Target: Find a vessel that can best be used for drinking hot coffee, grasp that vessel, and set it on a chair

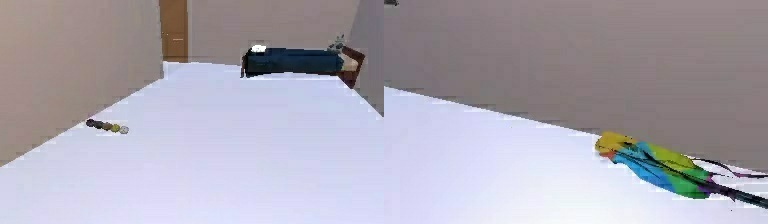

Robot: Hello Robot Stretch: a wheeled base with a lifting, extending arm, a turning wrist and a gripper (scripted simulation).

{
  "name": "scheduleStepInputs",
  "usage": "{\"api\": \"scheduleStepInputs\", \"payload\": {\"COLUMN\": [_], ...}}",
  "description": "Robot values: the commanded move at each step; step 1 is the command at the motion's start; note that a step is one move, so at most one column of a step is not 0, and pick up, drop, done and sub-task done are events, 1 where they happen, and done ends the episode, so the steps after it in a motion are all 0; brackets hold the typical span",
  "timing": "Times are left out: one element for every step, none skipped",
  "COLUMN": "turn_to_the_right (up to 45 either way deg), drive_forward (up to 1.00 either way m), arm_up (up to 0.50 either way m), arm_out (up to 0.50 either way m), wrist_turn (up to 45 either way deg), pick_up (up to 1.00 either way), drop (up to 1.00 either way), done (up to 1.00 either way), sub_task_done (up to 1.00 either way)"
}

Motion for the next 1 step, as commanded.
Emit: {"api": "scheduleStepInputs", "payload": {"turn_to_the_right": [0.0], "drive_forward": [1.00], "arm_up": [0.00], "arm_out": [0.00], "wrist_turn": [0.0], "pick_up": [0.00], "drop": [0.00], "done": [0.00], "sub_task_done": [0.00]}}
